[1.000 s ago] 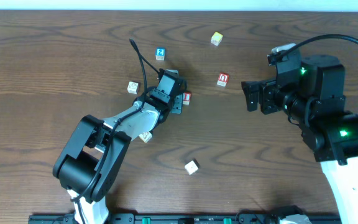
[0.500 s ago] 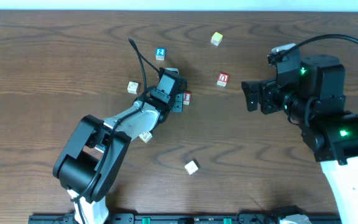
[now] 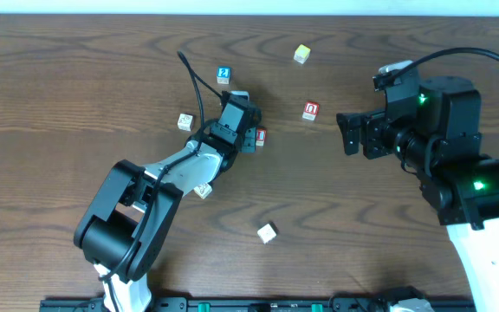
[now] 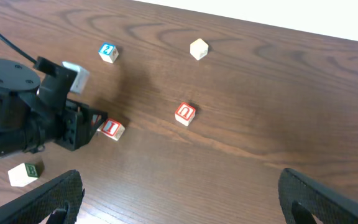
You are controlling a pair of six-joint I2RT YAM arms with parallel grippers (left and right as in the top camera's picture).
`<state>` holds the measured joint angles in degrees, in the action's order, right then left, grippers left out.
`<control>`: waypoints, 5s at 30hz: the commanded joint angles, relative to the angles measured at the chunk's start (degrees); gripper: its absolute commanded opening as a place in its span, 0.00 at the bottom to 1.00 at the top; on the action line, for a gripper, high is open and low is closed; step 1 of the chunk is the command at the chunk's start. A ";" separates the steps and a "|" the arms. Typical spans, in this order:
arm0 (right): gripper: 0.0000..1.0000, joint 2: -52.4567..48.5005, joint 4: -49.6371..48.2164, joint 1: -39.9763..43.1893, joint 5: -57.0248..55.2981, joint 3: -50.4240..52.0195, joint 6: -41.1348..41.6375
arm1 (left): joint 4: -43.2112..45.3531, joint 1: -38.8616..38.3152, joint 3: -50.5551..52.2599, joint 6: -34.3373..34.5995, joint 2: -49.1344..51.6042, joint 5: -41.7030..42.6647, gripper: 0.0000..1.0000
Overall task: Spell out Ai2
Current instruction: 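Release the 'A' block and move the left gripper to the blue '2' block, then grasp the blue '2' block with the left gripper and lift it, then carry the '2' block and lower it just right of the 'I' block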
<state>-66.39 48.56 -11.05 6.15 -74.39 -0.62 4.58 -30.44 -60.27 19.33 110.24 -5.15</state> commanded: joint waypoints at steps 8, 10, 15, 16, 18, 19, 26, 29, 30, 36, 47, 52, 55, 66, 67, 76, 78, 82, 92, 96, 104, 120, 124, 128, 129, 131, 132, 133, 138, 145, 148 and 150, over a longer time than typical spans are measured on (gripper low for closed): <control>0.99 -0.17 -0.07 0.26 -0.33 0.22 0.81 | 16.44 0.55 -4.09 -7.61 0.87 -17.62 0.56; 0.99 -0.26 -0.13 0.26 -0.33 0.22 0.81 | 16.76 1.95 -6.54 -7.56 0.96 -17.88 0.56; 0.99 -0.92 -0.48 0.26 -0.33 0.22 0.79 | 13.03 6.29 -11.80 -7.58 2.29 -13.05 0.51; 0.99 -1.18 -0.74 0.26 -0.33 0.22 0.79 | 11.76 6.97 -13.18 -7.63 3.17 -12.46 0.50; 0.99 -1.81 -1.36 0.26 -0.31 0.22 0.79 | 10.60 7.85 -16.59 -11.10 6.03 -10.14 0.50; 0.99 -2.05 -1.46 0.26 -0.31 0.22 0.79 | 10.40 7.93 -18.18 -13.29 7.41 -9.40 0.51; 0.99 -2.51 -0.92 0.26 -0.33 0.22 0.79 | 4.07 8.07 -29.83 -16.11 17.33 -7.61 0.66; 0.99 -2.51 -0.87 0.26 -0.33 0.22 0.79 | -1.33 8.07 -34.12 -16.11 19.93 -7.63 0.67; 0.99 -2.51 -0.87 0.26 -0.33 0.22 0.79 | -2.86 8.09 -34.97 -16.13 20.33 -7.72 0.67; 0.99 -2.51 -0.92 0.26 -0.33 0.22 0.79 | -7.61 9.77 -36.39 -14.67 20.92 -6.01 0.70; 0.99 -2.51 -0.92 0.26 -0.31 0.22 0.79 | -10.34 10.82 -36.37 -12.41 22.10 -2.21 0.66; 0.99 -2.51 -0.55 0.26 -0.31 0.22 0.79 | -11.67 10.80 -36.37 -11.37 23.37 -0.35 0.66; 0.99 -2.51 -0.37 0.26 -0.33 0.22 0.79 | -11.61 10.75 -36.37 -11.37 23.41 -0.37 0.66; 0.99 -2.51 -0.33 0.26 -0.33 0.22 0.79 | -10.01 10.93 -36.37 -10.43 24.50 -1.20 0.58; 0.99 -2.51 -0.35 0.26 -0.33 0.22 0.76 | -9.86 10.93 -36.37 -10.23 24.50 -1.20 0.57; 0.99 -2.51 -0.13 0.26 -0.33 0.22 0.74 | -9.66 10.93 -36.37 -8.52 25.42 -1.18 0.50; 0.99 -2.51 0.04 0.26 -0.35 0.22 0.74 | -8.87 10.93 -36.37 -8.55 25.42 -1.18 0.44; 0.99 -2.51 0.13 0.26 -0.35 0.22 0.74 | -8.70 10.93 -36.37 -8.35 25.42 -1.18 0.38; 0.99 -2.51 -0.31 0.35 -2.03 0.20 -0.11 | -9.35 10.80 -36.85 -8.39 25.27 0.42 0.24; 0.99 -2.49 -0.57 1.79 -2.25 -0.09 -0.11 | -12.28 10.29 -38.56 -8.39 24.63 0.85 0.22; 0.99 0.46 1.90 5.88 -2.21 -6.45 -0.72 | -20.26 6.51 -41.51 -8.44 19.67 0.92 0.07; 0.99 8.79 8.09 6.91 -1.18 -7.54 -1.55 | -39.76 -7.87 -40.83 -1.90 9.68 0.74 0.06; 0.99 8.87 11.10 6.91 -1.07 -7.54 -0.57 | -43.47 -8.63 -40.70 -2.78 8.63 0.74 0.06; 0.99 8.87 12.37 6.91 0.31 -7.54 -0.48 | -46.80 -8.31 -40.61 -4.09 5.38 0.85 0.06; 0.99 8.92 12.35 6.91 0.33 -7.54 -0.31 | -47.41 -8.31 -40.17 -4.09 4.24 1.31 0.06; 0.99 8.92 12.31 6.91 0.61 -7.54 0.00 | -47.47 -8.31 -37.27 -4.04 1.22 2.23 0.06; 0.99 8.92 12.26 6.91 1.09 -7.54 0.00 | -46.05 -8.33 -34.60 -4.02 -0.52 2.19 0.06; 0.99 8.92 12.15 6.91 1.66 -7.54 -0.02 | -43.78 -8.44 -31.65 -3.89 -2.12 2.25 0.06; 0.99 8.92 12.07 6.91 2.01 -7.54 -0.07 | -27.74 -8.61 -19.19 -4.11 -4.92 5.53 0.06; 0.99 8.55 10.88 6.91 2.01 -7.54 -0.09 | -21.16 -9.77 -18.12 -1.79 2.51 5.51 0.06; 0.99 7.98 10.69 6.91 2.01 -7.54 -0.09 | -21.00 -10.10 -18.27 0.42 4.48 4.37 0.06; 0.99 7.54 10.69 6.91 2.01 -7.54 -0.07 | -20.85 -10.21 -18.27 1.01 5.07 2.32 0.06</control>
<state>-58.22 59.31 -4.71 7.79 -81.01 -1.50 -16.51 -40.38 -78.35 18.17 114.61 -0.30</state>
